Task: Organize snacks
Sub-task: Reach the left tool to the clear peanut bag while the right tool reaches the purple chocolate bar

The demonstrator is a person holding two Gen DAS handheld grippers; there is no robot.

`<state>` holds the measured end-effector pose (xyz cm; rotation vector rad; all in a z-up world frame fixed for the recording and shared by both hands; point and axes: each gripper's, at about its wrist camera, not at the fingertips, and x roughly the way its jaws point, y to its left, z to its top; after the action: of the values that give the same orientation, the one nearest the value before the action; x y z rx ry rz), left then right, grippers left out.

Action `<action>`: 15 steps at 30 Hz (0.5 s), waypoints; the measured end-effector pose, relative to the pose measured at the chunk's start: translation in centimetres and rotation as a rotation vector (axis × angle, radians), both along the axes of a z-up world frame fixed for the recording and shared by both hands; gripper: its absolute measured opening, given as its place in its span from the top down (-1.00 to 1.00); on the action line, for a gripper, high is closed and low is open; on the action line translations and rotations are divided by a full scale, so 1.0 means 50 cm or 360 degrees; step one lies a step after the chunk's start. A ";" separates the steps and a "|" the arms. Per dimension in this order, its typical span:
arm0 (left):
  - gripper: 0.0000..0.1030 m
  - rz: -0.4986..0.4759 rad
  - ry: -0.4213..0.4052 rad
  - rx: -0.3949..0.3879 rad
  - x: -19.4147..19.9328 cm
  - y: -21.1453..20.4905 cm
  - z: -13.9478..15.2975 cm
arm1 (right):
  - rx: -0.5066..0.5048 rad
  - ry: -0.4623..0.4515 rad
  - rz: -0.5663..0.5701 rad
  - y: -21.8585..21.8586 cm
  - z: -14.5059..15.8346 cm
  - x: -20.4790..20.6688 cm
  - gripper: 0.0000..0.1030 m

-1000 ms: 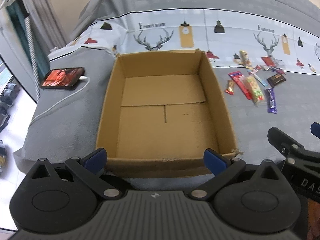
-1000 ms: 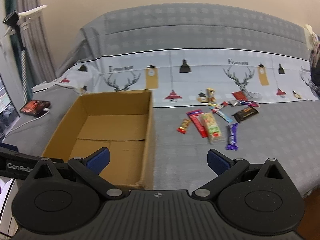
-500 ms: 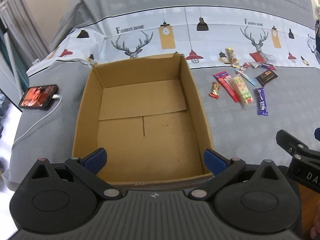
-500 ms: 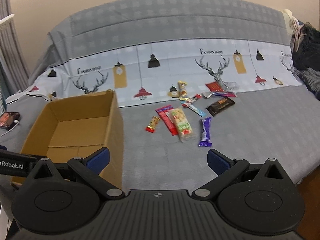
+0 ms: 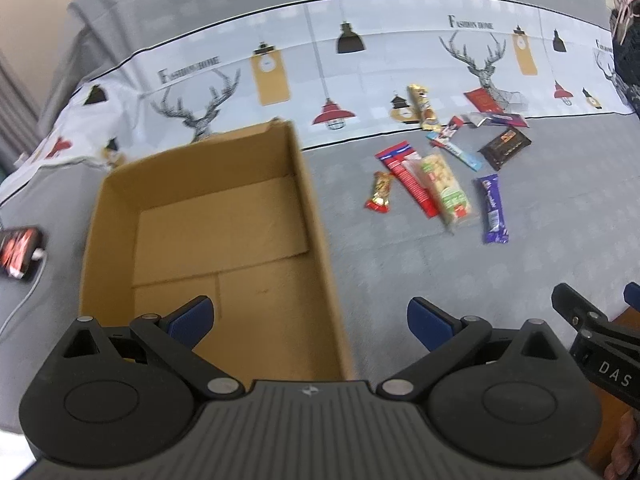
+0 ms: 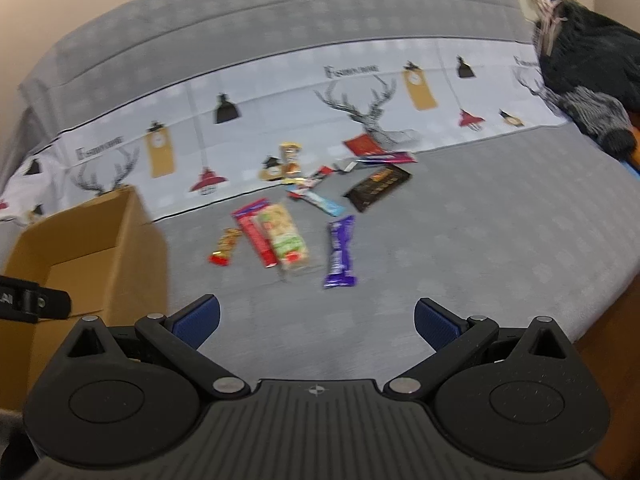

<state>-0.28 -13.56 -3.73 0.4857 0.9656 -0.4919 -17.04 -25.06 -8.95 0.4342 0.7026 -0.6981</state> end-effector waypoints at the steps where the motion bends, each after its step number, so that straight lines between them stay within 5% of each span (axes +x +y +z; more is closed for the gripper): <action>1: -1.00 -0.0010 0.0007 -0.0003 0.005 -0.015 -0.005 | 0.0004 0.0006 -0.0019 -0.014 -0.006 0.001 -0.99; 9: -1.00 -0.0039 0.0123 -0.0026 0.088 -0.151 -0.071 | 0.0043 0.0032 -0.0196 -0.154 -0.068 0.010 -0.99; 15: -1.00 0.0014 0.0357 -0.0003 0.180 -0.251 -0.164 | 0.0119 0.0090 -0.0148 -0.237 -0.142 0.072 -0.99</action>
<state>8.74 -26.10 -11.91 0.4305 1.1819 -0.5474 -13.42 -36.93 -16.07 0.5200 0.7674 -0.7758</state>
